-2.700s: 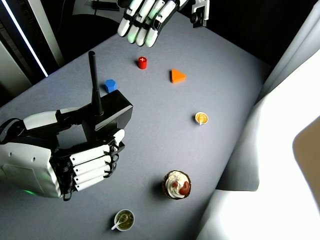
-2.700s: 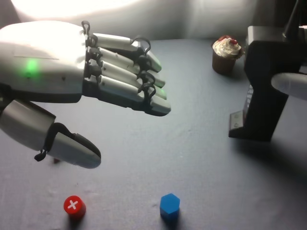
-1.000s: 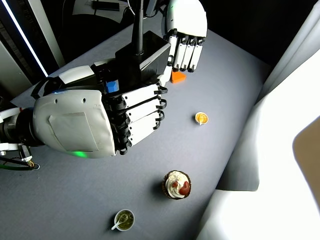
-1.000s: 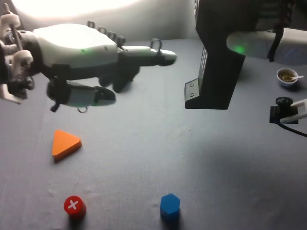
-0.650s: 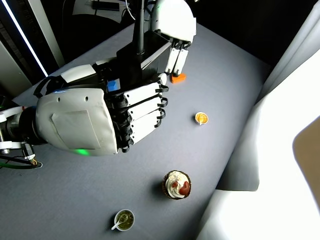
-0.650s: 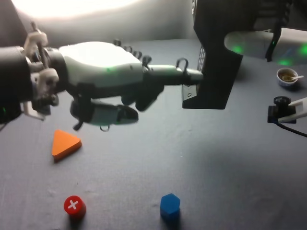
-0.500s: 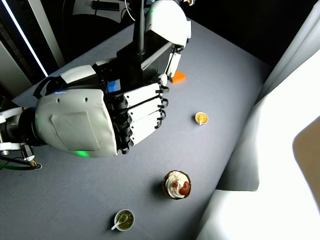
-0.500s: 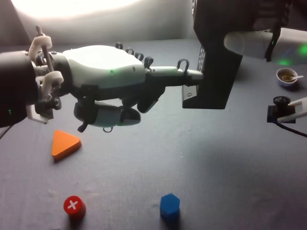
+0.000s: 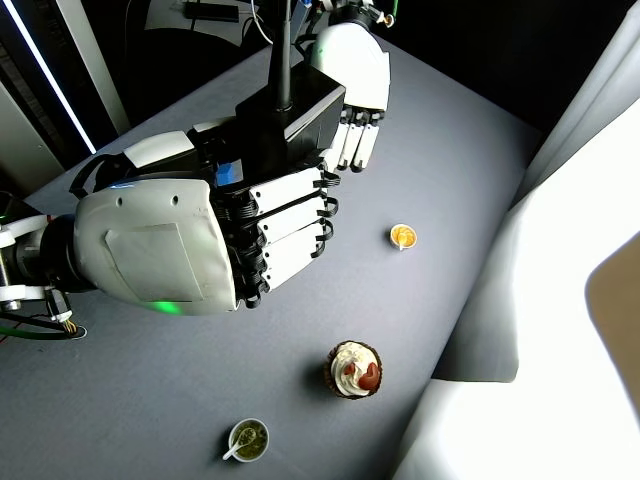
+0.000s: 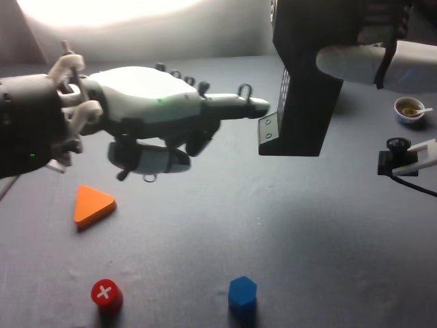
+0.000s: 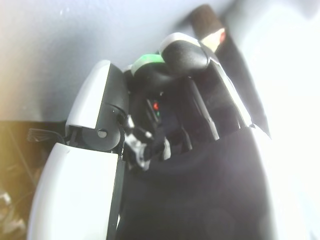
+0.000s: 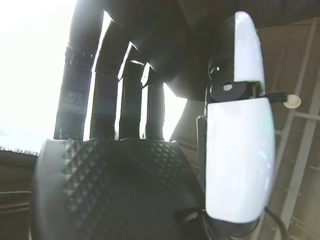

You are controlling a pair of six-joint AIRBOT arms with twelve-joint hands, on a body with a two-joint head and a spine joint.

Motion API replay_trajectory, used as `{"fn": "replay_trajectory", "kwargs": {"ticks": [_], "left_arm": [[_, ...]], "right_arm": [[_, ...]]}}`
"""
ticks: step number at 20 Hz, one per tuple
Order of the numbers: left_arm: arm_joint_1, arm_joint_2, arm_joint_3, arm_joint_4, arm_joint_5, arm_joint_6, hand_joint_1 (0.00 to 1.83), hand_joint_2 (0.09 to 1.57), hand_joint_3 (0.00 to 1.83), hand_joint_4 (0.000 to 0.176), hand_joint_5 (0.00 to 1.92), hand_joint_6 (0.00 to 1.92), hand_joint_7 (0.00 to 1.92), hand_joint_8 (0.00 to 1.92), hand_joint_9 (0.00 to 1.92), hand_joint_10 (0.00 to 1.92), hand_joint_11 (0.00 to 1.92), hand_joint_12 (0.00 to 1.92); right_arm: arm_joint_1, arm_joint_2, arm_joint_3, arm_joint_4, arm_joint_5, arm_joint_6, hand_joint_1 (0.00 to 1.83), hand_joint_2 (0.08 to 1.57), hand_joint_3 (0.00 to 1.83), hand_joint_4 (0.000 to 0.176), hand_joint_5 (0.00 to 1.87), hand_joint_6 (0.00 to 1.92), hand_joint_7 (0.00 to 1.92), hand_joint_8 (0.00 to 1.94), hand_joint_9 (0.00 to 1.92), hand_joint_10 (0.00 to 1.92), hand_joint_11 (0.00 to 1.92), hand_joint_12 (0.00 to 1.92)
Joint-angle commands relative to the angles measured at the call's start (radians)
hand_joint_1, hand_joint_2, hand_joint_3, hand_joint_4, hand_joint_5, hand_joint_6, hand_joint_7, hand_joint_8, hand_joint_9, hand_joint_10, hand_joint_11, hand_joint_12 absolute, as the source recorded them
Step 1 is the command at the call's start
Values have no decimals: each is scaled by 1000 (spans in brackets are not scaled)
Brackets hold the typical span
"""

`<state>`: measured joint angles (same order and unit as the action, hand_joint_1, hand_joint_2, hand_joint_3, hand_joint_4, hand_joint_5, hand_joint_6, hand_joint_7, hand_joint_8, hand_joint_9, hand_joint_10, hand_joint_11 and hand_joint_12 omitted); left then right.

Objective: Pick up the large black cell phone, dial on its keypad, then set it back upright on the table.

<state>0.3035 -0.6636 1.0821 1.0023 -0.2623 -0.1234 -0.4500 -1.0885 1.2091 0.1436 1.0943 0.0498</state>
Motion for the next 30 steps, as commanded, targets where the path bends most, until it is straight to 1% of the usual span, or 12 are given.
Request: {"fn": "replay_trajectory", "kwargs": {"ticks": [1, 4, 7, 9, 11, 12, 15, 17, 19, 26, 29, 30], "left_arm": [[-20, -5, -7, -28, -66, 5, 1288, 1316, 6, 132, 0, 0, 603, 1669, 747, 1921, 666, 1921], [-21, -24, -13, -76, -74, 38, 1287, 1318, 7, 135, 0, 0, 597, 1676, 728, 1921, 617, 1921], [-33, -24, -35, -97, -80, 51, 1283, 1323, 11, 129, 0, 0, 589, 1688, 726, 1921, 603, 1921], [-27, -13, -38, -100, -89, 47, 1286, 1318, 9, 133, 0, 0, 597, 1674, 732, 1921, 598, 1921], [-27, 8, -34, -100, -97, 44, 1284, 1320, 10, 128, 0, 0, 593, 1680, 725, 1921, 603, 1921], [-26, 27, -33, -100, -97, 44, 1284, 1321, 11, 128, 0, 0, 590, 1684, 726, 1921, 605, 1921], [-19, 73, -33, -99, -98, 30, 1282, 1318, 10, 114, 0, 0, 593, 1674, 703, 1921, 612, 1921], [-15, 110, -24, -99, -99, 22, 1277, 1332, 16, 119, 0, 0, 570, 1710, 717, 1921, 653, 1921], [-16, 117, -17, -99, -99, 16, 1278, 1330, 15, 117, 0, 0, 573, 1704, 712, 1921, 659, 1921], [-20, 52, -8, -104, -93, 6, 1286, 1319, 9, 120, 0, 0, 598, 1672, 727, 1921, 631, 1921], [-9, 16, -4, -209, -85, 95, 1283, 1323, 11, 122, 0, 0, 590, 1682, 715, 1921, 611, 1921], [-4, 0, 2, -238, -84, 119, 1281, 1324, 11, 121, 0, 0, 586, 1687, 701, 1921, 605, 1921]], "right_arm": [[19, 12, 6, 16, 147, 17, 1360, 1176, 0, 0, 899, 892, 799, 1348, 792, 1436, 850, 1341], [20, 11, 8, 16, 147, 17, 1362, 1169, 0, 0, 924, 876, 803, 1320, 799, 1431, 862, 1336], [20, 11, 10, 16, 149, 17, 1482, 1141, 0, 0, 927, 838, 815, 1218, 787, 1276, 868, 1567], [23, 11, 10, 17, 149, 17, 1369, 1160, 0, 0, 917, 899, 829, 1290, 817, 1376, 854, 1286], [25, 11, 10, 17, 149, 17, 1362, 1167, 1, 0, 919, 888, 811, 1318, 803, 1408, 857, 1260], [26, 11, 11, 17, 149, 17, 1460, 1144, 2, 0, 943, 773, 829, 1239, 793, 1312, 847, 1531], [26, 11, 12, 17, 149, 17, 1484, 1144, 0, 0, 913, 802, 826, 1233, 785, 1298, 859, 1588], [26, 11, 15, 17, 149, 17, 1364, 1166, 0, 0, 914, 898, 827, 1306, 797, 1405, 856, 1286], [26, 11, 15, 17, 149, 17, 1362, 1171, 1, 0, 906, 901, 813, 1332, 791, 1417, 867, 1279], [26, 11, 18, 18, 149, 17, 1362, 1168, 0, 0, 913, 896, 828, 1306, 793, 1415, 849, 1308], [26, 11, 18, 19, 149, 17, 1367, 1155, 0, 0, 929, 876, 847, 1277, 828, 1363, 874, 1267], [26, 11, 18, 19, 150, 17, 1460, 1144, 4, 0, 932, 790, 824, 1248, 793, 1314, 854, 1531]]}}
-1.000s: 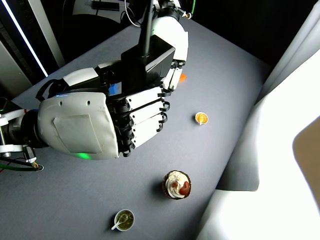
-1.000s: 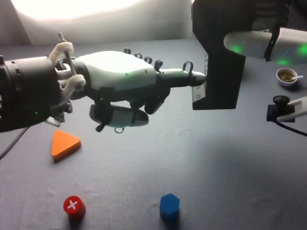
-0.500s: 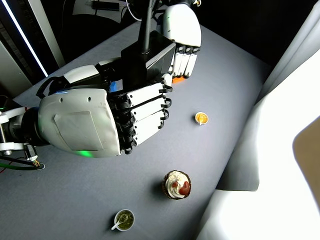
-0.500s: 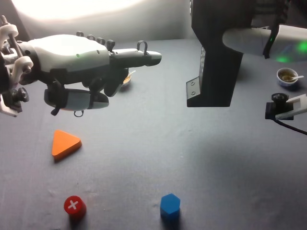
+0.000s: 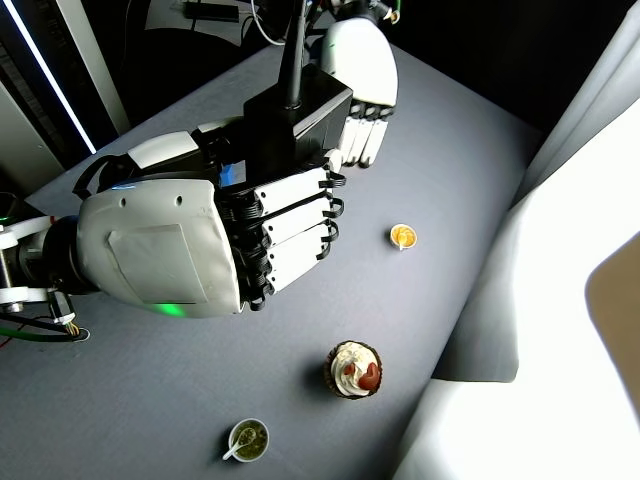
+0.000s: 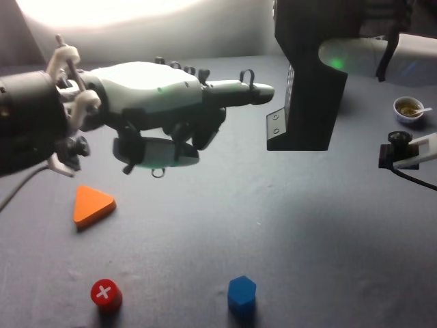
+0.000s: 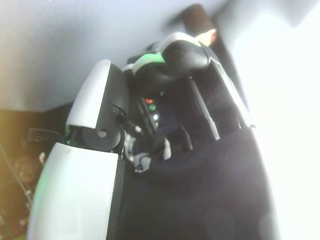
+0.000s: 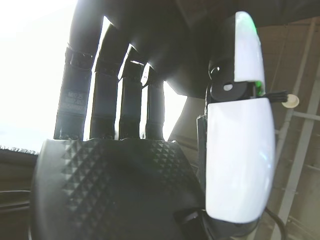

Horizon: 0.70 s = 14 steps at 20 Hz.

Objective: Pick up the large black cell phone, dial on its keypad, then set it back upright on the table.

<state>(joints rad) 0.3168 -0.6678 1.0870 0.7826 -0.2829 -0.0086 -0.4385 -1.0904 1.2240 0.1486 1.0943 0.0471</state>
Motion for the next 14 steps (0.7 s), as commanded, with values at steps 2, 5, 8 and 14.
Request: {"fn": "replay_trajectory", "kwargs": {"ticks": [2, 5, 8, 14], "left_arm": [[-19, -32, 8, -32, -69, 12, 1282, 1327, 13, 131, 0, 0, 581, 1697, 706, 1921, 584, 1921], [-27, -56, -1, -33, -66, 5, 1283, 1323, 12, 130, 0, 0, 587, 1689, 707, 1921, 561, 1921], [-31, -49, -8, -34, -73, -2, 1279, 1330, 15, 125, 0, 0, 575, 1706, 712, 1921, 586, 1921], [-11, 84, -32, -31, -140, -80, 1278, 1329, 18, 131, 0, 0, 574, 1707, 695, 1921, 555, 1921]], "right_arm": [[14, 13, 4, 17, 151, 19, 1479, 1141, 4, 0, 930, 788, 815, 1240, 787, 1302, 861, 1568], [14, 13, 4, 19, 155, 19, 1385, 1167, 1, 0, 920, 864, 800, 1312, 785, 1414, 820, 1407], [11, 13, 4, 24, 162, 19, 1459, 1148, 5, 0, 915, 841, 809, 1261, 783, 1316, 859, 1516], [-21, 13, 11, 32, 192, 19, 1483, 1149, 1, 0, 905, 818, 810, 1272, 768, 1303, 851, 1592]]}}
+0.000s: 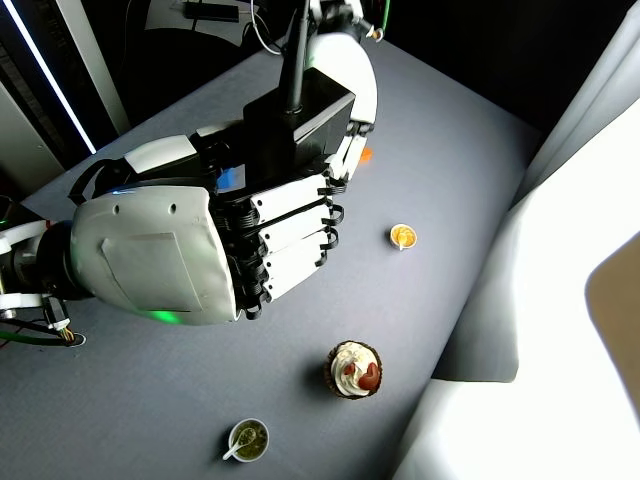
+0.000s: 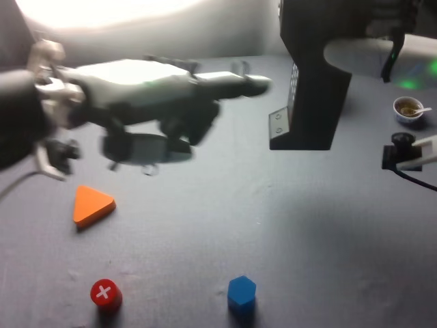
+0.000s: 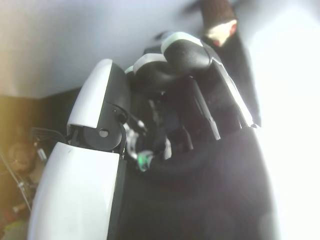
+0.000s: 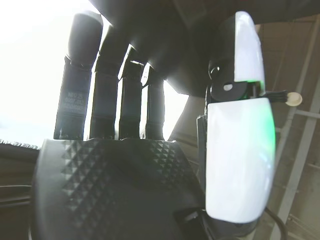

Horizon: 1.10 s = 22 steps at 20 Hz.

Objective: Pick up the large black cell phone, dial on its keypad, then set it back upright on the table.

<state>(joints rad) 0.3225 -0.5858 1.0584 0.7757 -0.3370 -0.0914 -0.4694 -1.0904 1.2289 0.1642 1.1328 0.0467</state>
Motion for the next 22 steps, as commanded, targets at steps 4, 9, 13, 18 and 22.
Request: {"fn": "replay_trajectory", "kwargs": {"ticks": [4, 9, 13, 18, 22], "left_arm": [[-13, 75, 30, 217, -268, -409, 1286, 1314, 10, 121, 0, 0, 604, 1661, 716, 1921, 579, 1921], [-44, 96, 119, 398, -612, -879, 1292, 1299, 4, 116, 0, 0, 630, 1626, 748, 1921, 635, 1921], [-52, 119, 119, 388, -531, -1109, 1274, 1329, 19, 54, 0, 0, 574, 1705, 757, 1921, 646, 1921], [-76, 134, 108, 386, -523, -1147, 1297, 1238, 0, 14, 203, 14, 742, 1426, 728, 1792, 581, 1921], [-62, 159, 74, 380, -523, -1147, 660, 1197, 0, 0, 393, 9, 725, 535, 564, 1167, 405, 1697]], "right_arm": [[-30, 13, 14, 41, 193, 18, 1483, 1147, 0, 0, 922, 791, 807, 1271, 774, 1299, 855, 1589], [-90, 13, 20, 91, 248, 15, 1362, 1168, 0, 0, 928, 871, 808, 1305, 799, 1431, 871, 1311], [-135, 7, 27, 114, 280, 15, 1363, 1167, 0, 0, 917, 900, 809, 1273, 812, 1438, 878, 1319], [-183, -10, 53, 115, 338, 32, 1365, 1158, 0, 0, 888, 973, 834, 1238, 861, 1350, 949, 1207], [-210, -24, 70, 124, 378, 40, 1366, 1155, 0, 0, 926, 897, 835, 1249, 844, 1373, 942, 1235]]}}
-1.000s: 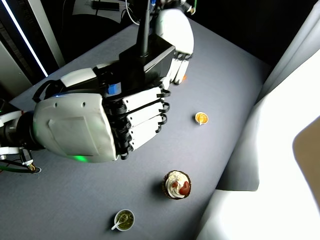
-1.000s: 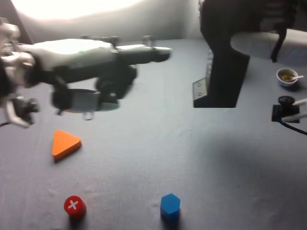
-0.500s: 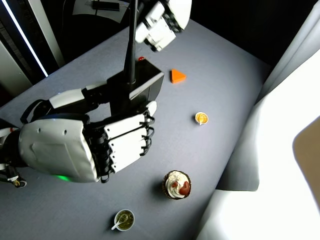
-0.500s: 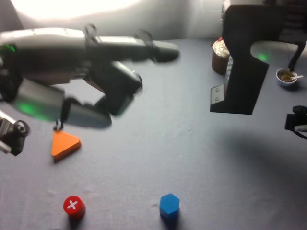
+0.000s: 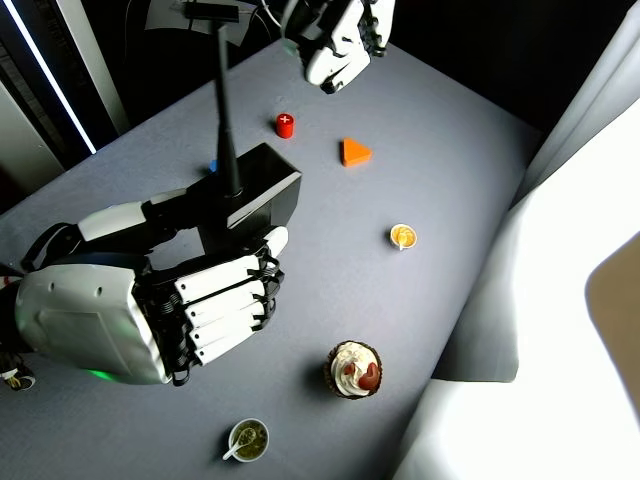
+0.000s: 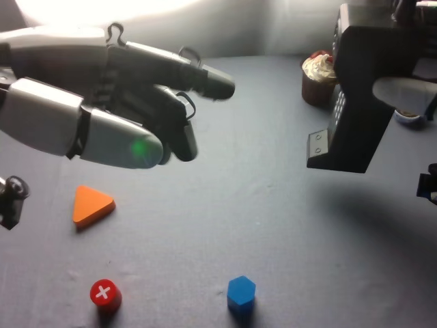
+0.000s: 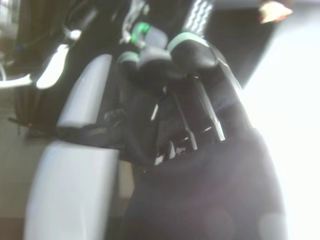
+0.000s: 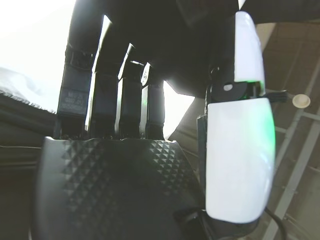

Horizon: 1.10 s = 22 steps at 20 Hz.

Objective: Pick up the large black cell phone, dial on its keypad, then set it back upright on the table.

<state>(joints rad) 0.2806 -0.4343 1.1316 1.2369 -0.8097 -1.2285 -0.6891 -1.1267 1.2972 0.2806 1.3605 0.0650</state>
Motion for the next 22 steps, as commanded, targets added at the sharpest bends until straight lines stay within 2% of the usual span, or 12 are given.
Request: {"fn": "replay_trajectory", "kwargs": {"ticks": [1, 2, 4, 5, 6, 7, 8, 9, 10, 11, 22], "left_arm": [[-20, 7, -7, -78, -37, -30, 367, 1255, 0, 0, 425, 1, 699, 155, 541, 616, 267, 1398], [-21, 0, -10, -78, -6, -84, 367, 1255, 0, 0, 425, 1, 699, 155, 541, 616, 267, 1398], [-23, -7, -20, -78, 43, -184, 132, 1281, 0, 0, 450, 1, 630, 18, 544, 271, 171, 1182], [-23, -7, -23, -77, 51, -203, 8, 1275, 0, 0, 450, 0, 517, 0, 484, 51, 53, 1036], [-23, -6, -23, -77, 53, -209, 8, 1275, 0, 0, 450, 0, 517, 0, 484, 51, 53, 1036], [-23, -5, -23, -77, 54, -212, 1, 1260, 0, 0, 430, 1, 446, 2, 421, 12, 10, 937], [-23, -3, -25, -77, 60, -230, 0, 1227, 0, 0, 372, 2, 333, 6, 298, 6, 0, 671], [-22, -2, -25, -76, 61, -234, 0, 1206, 0, 0, 319, 5, 267, 7, 218, 10, 0, 465], [-21, -2, -25, -72, 61, -235, 0, 1192, 0, 0, 270, 7, 225, 7, 168, 7, 0, 318], [-24, -2, -25, -57, 58, -241, 0, 1182, 0, 2, 250, 2, 211, 3, 149, 2, 0, 238], [-39, 18, -50, -42, 51, -247, 0, 1176, 0, 6, 232, 1, 205, 0, 137, 0, 0, 189]], "right_arm": [[0, 6, 7, 10, 167, 24, 1367, 1150, 0, 0, 974, 810, 854, 1224, 813, 1412, 912, 1326], [-9, 2, 9, 10, 180, 26, 1367, 1150, 0, 0, 974, 810, 854, 1224, 813, 1412, 912, 1326], [-28, -4, 11, 10, 204, 30, 1369, 1138, 0, 0, 1016, 784, 870, 1170, 820, 1389, 900, 1341], [-34, -7, 13, 10, 213, 31, 1376, 1112, 0, 0, 1053, 754, 937, 1048, 867, 1311, 910, 1286], [-42, -10, 17, 10, 222, 33, 1376, 1112, 0, 0, 1053, 754, 937, 1048, 867, 1311, 910, 1286], [-54, -15, 24, 10, 234, 36, 1377, 1110, 0, 0, 1038, 765, 952, 1020, 884, 1302, 891, 1269], [-60, -18, 28, 10, 241, 39, 1377, 1114, 1, 0, 1007, 782, 939, 1049, 898, 1306, 877, 1275], [-65, -23, 34, 9, 249, 43, 1465, 1103, 0, 0, 1035, 680, 944, 973, 921, 1161, 857, 1540], [-73, -26, 40, 9, 257, 46, 1397, 1103, 3, 0, 1051, 709, 938, 1022, 921, 1255, 876, 1337], [-82, -28, 48, 9, 267, 50, 1381, 1114, 0, 0, 1034, 739, 912, 1067, 906, 1309, 900, 1280], [-138, -29, 118, -4, 317, 81, 1375, 1124, 1, 0, 1002, 789, 890, 1096, 901, 1338, 906, 1274]]}}
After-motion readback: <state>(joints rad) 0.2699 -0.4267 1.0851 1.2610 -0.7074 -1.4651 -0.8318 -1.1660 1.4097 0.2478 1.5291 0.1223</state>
